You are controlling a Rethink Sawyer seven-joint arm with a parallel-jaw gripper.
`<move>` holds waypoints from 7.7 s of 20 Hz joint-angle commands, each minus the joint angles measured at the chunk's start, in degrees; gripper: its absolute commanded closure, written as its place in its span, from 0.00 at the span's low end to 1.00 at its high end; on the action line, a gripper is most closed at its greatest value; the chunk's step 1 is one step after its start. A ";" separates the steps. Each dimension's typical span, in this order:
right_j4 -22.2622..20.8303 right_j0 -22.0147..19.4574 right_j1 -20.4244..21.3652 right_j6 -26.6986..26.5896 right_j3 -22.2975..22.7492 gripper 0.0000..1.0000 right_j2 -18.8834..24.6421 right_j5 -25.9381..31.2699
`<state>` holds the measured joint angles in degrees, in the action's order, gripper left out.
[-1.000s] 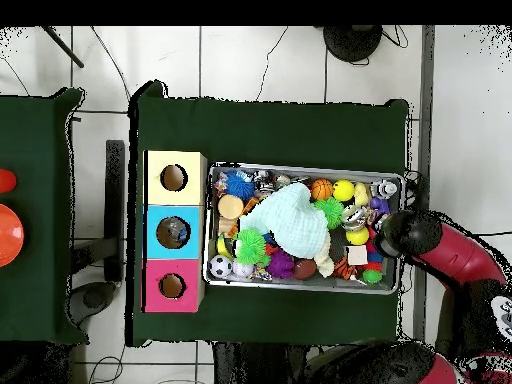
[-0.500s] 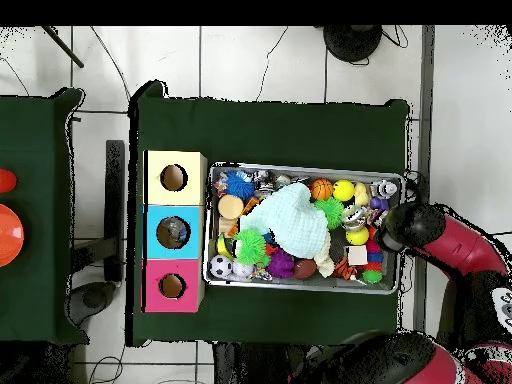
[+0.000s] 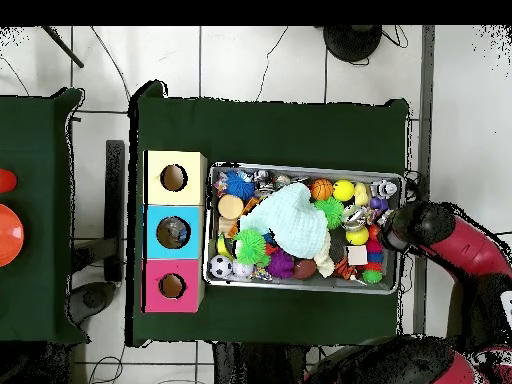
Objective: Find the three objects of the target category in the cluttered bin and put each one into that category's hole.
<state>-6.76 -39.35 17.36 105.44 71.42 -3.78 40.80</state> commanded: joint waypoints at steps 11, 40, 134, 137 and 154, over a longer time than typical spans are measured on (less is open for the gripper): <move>8.36 -0.66 -3.70 3.00 13.98 0.00 12.63 5.80; 10.87 5.14 -2.33 8.02 16.22 0.00 8.92 1.19; 18.38 15.52 8.33 11.66 27.37 0.00 2.25 -13.71; 19.46 15.01 8.66 10.71 28.17 0.00 3.20 -13.35; 23.51 19.41 11.25 12.87 28.11 0.00 0.84 -8.29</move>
<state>13.32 -21.52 29.22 105.44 97.43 -6.60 30.16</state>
